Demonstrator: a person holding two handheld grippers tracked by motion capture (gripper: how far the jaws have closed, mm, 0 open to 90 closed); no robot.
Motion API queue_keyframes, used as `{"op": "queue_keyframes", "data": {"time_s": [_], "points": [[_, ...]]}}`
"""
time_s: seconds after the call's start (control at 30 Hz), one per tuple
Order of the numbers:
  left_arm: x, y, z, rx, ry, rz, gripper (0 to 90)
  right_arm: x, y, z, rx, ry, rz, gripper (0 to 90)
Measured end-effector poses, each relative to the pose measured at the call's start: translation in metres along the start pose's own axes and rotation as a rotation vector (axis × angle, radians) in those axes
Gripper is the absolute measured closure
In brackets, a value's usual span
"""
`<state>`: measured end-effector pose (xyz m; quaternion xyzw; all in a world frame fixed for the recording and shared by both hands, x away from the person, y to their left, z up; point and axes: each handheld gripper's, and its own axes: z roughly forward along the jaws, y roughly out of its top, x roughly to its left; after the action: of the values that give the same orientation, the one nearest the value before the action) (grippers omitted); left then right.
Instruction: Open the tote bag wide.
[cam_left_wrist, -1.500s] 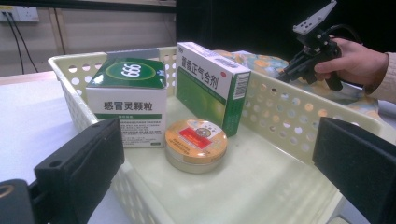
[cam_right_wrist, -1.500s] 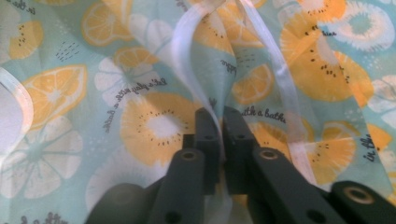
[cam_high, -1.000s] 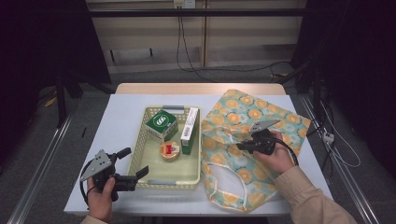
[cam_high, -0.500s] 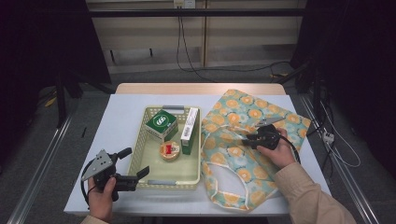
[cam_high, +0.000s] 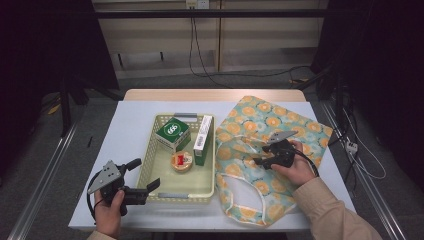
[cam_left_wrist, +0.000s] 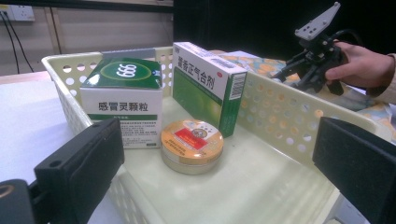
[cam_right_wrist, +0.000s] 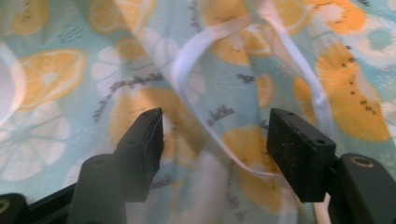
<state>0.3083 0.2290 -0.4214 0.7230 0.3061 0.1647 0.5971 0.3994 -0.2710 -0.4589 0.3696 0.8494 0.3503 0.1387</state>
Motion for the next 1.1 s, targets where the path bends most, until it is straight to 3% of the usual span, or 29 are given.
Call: {"op": "queue_keyframes", "data": {"time_s": [0.17,0.37,0.53,0.7,0.93,1.1], "points": [[0.000,-0.001,0.000,0.003,-0.001,0.001,2.1,-0.012,0.000,0.001,-0.016,-0.016,0.010,52.9],[0.000,0.000,0.001,0.004,-0.002,0.002,2.1,-0.019,0.007,0.002,0.016,-0.023,-0.003,69.9],[0.001,-0.001,0.000,0.004,0.001,0.004,2.1,-0.027,0.009,0.004,0.022,-0.021,0.027,85.8],[0.001,-0.001,0.000,0.008,-0.002,0.001,2.1,-0.032,0.006,0.004,-0.007,-0.004,0.076,89.5],[0.000,0.002,-0.001,0.002,0.005,0.001,2.1,-0.034,0.006,0.002,-0.011,-0.005,0.092,89.9],[-0.002,0.006,0.000,-0.008,-0.013,-0.004,2.2,-0.036,0.011,-0.010,-0.037,0.029,0.103,89.9]]}}
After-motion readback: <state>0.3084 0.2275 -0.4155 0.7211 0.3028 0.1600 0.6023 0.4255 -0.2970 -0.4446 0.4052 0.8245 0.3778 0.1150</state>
